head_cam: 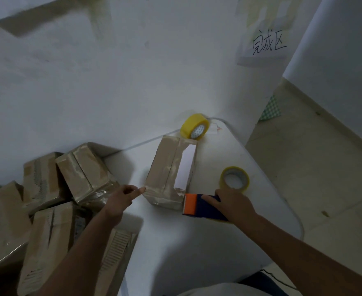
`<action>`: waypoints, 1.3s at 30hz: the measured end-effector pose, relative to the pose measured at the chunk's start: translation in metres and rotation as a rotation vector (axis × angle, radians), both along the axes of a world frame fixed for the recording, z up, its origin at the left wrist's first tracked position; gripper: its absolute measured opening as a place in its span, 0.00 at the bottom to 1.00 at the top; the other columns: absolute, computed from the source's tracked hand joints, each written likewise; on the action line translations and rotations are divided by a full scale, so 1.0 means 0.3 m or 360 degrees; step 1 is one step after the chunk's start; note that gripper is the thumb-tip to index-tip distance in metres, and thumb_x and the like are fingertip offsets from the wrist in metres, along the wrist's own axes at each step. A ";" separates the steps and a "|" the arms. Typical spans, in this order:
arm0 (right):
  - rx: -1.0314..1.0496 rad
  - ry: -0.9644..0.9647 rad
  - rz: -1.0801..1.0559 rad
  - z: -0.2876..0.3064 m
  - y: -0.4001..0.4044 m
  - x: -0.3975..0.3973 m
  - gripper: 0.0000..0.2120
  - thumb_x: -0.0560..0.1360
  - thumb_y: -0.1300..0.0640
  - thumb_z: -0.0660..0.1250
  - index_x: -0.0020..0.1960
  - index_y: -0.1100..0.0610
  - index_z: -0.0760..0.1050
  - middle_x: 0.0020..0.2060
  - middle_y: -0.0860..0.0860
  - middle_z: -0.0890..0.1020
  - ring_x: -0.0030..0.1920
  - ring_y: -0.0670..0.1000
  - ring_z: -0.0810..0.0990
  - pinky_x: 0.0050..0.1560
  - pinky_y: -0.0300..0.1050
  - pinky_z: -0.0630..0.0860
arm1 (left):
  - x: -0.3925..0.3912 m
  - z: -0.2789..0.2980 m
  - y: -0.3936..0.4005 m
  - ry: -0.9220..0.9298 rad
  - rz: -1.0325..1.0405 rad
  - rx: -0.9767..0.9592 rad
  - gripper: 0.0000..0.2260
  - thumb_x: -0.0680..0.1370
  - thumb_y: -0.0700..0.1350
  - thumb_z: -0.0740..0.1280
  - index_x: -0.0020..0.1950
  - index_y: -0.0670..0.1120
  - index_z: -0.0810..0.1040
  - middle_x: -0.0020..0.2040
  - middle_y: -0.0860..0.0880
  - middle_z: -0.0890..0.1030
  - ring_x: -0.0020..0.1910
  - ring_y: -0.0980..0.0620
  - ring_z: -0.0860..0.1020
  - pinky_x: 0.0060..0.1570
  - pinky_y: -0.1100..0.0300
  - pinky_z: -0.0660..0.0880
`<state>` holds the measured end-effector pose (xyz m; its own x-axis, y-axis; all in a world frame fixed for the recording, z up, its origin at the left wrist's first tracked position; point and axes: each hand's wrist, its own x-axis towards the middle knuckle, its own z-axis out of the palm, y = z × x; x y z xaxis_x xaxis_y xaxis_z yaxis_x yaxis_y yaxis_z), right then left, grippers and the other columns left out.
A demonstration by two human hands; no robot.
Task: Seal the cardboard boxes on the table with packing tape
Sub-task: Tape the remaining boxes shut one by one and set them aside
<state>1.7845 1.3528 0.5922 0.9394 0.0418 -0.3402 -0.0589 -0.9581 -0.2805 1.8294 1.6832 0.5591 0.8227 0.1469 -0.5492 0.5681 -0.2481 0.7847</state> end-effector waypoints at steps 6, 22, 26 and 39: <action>0.0016 0.0063 -0.0010 -0.009 -0.001 -0.012 0.25 0.77 0.31 0.52 0.35 0.51 0.64 0.31 0.48 0.69 0.37 0.50 0.74 0.37 0.45 0.68 | 0.020 0.004 0.032 -0.0126 -0.0057 0.0128 0.07 0.81 0.45 0.66 0.47 0.45 0.81 0.43 0.46 0.82 0.45 0.47 0.79 0.43 0.61 0.73; 0.0136 0.0050 -0.0077 -0.011 0.000 -0.028 0.26 0.77 0.33 0.55 0.34 0.54 0.66 0.30 0.50 0.70 0.33 0.49 0.71 0.33 0.43 0.63 | 0.042 0.048 -0.284 -0.1114 -0.1482 0.1267 0.30 0.82 0.62 0.39 0.81 0.49 0.53 0.81 0.51 0.48 0.80 0.49 0.48 0.77 0.44 0.53; 0.0309 0.0060 -0.0098 -0.021 -0.034 -0.044 0.27 0.77 0.34 0.56 0.35 0.56 0.68 0.29 0.51 0.69 0.30 0.48 0.69 0.33 0.43 0.62 | 0.034 -0.041 -0.250 -0.1049 -0.1638 0.1527 0.30 0.82 0.64 0.36 0.81 0.51 0.46 0.82 0.50 0.45 0.80 0.46 0.45 0.76 0.39 0.50; 0.0407 -0.0155 -0.0025 -0.042 -0.092 -0.084 0.26 0.74 0.30 0.49 0.35 0.52 0.65 0.28 0.49 0.70 0.29 0.47 0.70 0.30 0.42 0.61 | 0.044 -0.040 -0.255 -0.1010 -0.1652 0.1500 0.30 0.82 0.65 0.37 0.81 0.53 0.43 0.82 0.52 0.44 0.80 0.49 0.40 0.77 0.44 0.41</action>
